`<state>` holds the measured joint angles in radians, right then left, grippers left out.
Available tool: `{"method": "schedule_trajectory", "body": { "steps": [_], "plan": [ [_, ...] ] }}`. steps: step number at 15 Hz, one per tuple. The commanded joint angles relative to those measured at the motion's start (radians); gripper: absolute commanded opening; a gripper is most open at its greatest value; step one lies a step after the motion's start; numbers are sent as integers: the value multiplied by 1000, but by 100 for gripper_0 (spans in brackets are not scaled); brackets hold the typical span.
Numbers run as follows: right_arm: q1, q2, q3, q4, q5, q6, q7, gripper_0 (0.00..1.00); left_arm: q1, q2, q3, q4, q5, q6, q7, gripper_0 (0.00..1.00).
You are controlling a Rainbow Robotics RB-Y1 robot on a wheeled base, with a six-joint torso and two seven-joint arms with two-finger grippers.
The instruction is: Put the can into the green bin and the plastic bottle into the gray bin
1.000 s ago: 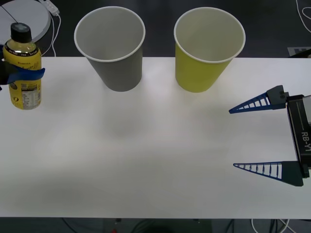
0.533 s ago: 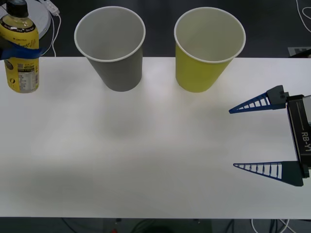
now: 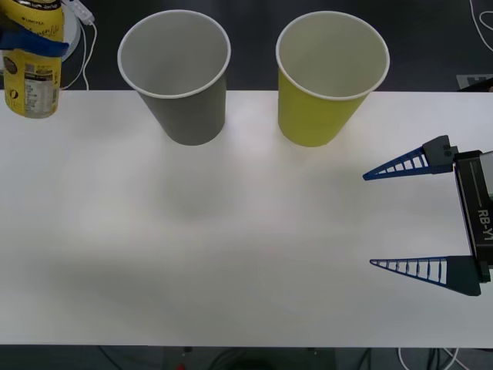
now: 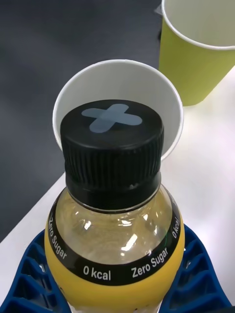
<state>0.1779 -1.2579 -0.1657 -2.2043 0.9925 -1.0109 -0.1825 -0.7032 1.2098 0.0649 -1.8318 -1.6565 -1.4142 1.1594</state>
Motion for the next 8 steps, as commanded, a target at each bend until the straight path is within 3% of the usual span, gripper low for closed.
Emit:
{"method": "schedule_trajectory", "body": {
  "steps": [1, 8],
  "plan": [
    [0, 0, 0, 0, 0, 0, 0, 100, -114, 22, -99, 60, 18, -6, 6, 0],
    [0, 0, 0, 0, 0, 0, 0, 100, -446, 11, -378, 259, 43, -52, -17, 0]
  ]
}}
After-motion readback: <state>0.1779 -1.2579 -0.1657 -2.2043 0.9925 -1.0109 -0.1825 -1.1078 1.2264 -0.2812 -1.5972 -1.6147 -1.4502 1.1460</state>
